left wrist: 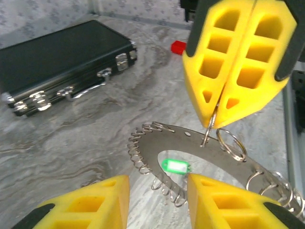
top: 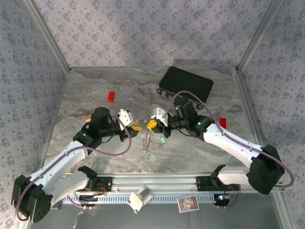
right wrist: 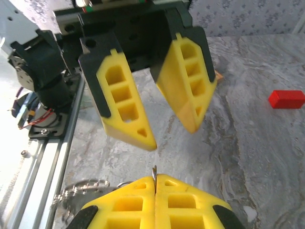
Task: Put the keys on the keyring
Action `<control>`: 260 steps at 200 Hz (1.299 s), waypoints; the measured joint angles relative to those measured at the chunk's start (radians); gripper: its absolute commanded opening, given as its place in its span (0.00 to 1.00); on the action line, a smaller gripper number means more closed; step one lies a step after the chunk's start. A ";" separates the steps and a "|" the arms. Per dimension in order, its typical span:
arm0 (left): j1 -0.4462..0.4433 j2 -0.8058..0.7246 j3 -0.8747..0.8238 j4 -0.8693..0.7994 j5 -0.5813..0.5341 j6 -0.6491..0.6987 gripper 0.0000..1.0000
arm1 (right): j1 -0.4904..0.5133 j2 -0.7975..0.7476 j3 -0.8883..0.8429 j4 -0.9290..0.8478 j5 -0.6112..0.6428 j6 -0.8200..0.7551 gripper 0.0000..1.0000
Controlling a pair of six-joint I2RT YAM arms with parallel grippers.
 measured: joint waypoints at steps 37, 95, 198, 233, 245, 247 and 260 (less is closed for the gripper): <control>-0.021 0.035 0.000 0.020 0.070 0.031 0.30 | 0.000 0.000 0.000 0.001 -0.042 0.000 0.00; -0.034 0.054 0.000 0.047 0.112 0.059 0.27 | 0.010 0.011 0.000 0.016 -0.050 0.000 0.00; -0.046 0.050 0.000 0.054 0.130 0.083 0.00 | 0.024 0.015 -0.001 0.027 -0.016 0.011 0.33; -0.077 0.003 0.003 -0.006 0.021 0.127 0.00 | -0.016 -0.035 -0.046 0.035 0.060 0.027 0.43; -0.101 -0.006 0.018 -0.058 -0.042 0.156 0.00 | -0.032 -0.075 -0.073 0.033 0.107 0.025 0.43; -0.104 -0.006 0.021 -0.065 -0.050 0.161 0.00 | -0.034 -0.080 -0.076 0.032 0.113 0.025 0.43; -0.139 -0.001 0.058 -0.139 -0.128 0.199 0.00 | -0.037 -0.124 -0.097 0.018 0.170 0.005 0.43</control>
